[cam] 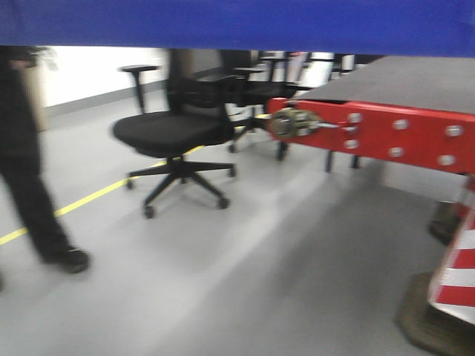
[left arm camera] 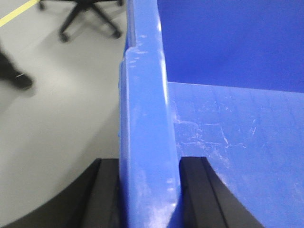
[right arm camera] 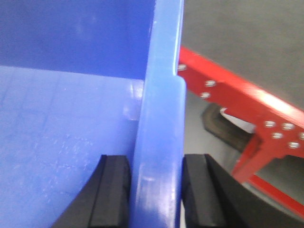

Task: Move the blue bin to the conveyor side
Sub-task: 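Carry the held bin while driving up to the red conveyor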

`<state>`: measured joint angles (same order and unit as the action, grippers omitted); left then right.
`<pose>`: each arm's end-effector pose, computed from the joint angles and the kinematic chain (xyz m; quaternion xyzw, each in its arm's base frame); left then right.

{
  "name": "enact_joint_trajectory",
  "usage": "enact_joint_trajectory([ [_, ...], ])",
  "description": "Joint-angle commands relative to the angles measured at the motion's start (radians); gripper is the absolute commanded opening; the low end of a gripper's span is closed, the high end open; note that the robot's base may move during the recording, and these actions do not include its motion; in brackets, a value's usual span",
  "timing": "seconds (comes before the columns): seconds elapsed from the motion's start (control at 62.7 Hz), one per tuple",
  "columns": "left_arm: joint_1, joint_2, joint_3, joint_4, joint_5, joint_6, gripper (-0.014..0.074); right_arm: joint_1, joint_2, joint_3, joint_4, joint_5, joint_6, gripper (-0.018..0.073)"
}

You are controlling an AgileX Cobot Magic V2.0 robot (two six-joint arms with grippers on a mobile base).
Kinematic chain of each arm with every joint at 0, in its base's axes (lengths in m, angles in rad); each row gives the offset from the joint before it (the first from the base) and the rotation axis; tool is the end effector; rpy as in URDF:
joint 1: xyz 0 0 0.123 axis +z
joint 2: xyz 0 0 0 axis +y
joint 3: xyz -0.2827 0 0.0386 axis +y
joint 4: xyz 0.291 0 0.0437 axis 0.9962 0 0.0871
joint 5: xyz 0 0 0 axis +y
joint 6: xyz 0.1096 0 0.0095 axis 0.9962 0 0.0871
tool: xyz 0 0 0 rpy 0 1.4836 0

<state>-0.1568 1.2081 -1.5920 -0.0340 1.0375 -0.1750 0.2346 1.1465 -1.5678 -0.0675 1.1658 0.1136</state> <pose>0.2780 -0.0472 0.4915 -0.0085 0.8764 -0.0962 0.4719 0.2481 0.0523 0.4883 -0.0525 0.8954 0.0432 0.4400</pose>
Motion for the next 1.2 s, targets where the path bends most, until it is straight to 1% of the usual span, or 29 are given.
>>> enact_joint_trajectory([
  [0.0,-0.010,-0.023,-0.017,-0.020,-0.120,0.007,-0.0020,-0.001,-0.022,-0.014,-0.015,-0.097,-0.006,-0.0079],
  [1.181,-0.010,-0.023,-0.017,-0.020,-0.120,0.007,-0.0020,-0.001,-0.022,-0.014,-0.015,-0.097,-0.006,-0.0079],
])
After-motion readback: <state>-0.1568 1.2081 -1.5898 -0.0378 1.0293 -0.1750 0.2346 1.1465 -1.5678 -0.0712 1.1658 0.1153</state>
